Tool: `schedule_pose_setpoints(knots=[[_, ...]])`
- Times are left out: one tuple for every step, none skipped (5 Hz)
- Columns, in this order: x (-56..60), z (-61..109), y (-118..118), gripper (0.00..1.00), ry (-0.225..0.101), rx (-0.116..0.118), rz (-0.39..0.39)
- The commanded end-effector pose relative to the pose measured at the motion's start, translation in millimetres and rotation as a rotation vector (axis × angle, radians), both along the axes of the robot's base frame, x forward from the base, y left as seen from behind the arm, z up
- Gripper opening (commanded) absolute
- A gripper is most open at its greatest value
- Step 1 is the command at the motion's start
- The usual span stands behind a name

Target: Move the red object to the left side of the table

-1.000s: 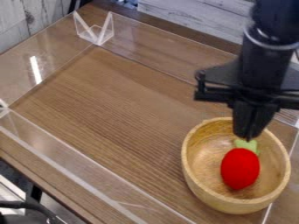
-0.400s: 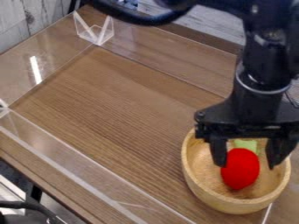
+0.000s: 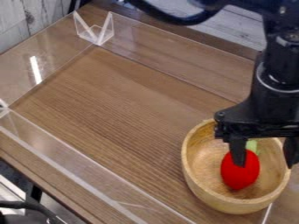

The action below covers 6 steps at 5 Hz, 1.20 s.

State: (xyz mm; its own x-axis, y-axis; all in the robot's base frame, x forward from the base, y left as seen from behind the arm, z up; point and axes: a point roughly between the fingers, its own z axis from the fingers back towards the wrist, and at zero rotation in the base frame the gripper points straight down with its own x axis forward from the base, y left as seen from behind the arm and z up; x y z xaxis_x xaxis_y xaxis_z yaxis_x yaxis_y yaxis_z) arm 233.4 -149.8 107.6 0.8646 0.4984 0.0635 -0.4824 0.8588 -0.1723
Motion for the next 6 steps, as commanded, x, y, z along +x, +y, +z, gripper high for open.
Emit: schedule_pose_setpoints(knots=[[4.1,6.0,-6.9,1.0,-0.038,-0.032,-0.021],[1.6,-1.3,-6.5,1.0,-0.033,-0.034,-0.033],[9.2,-13.8,-3.8,1.0,-0.03,-0.038,0.019],[17.2,-24.6,-0.8,1.0,-0.028,-0.045,0.062],[25.7,-24.4,-0.8,1.0,-0.023,-0.054,0.075],[33.6,-22.0,-1.1,1.0,-0.019,-0.065,0.086]])
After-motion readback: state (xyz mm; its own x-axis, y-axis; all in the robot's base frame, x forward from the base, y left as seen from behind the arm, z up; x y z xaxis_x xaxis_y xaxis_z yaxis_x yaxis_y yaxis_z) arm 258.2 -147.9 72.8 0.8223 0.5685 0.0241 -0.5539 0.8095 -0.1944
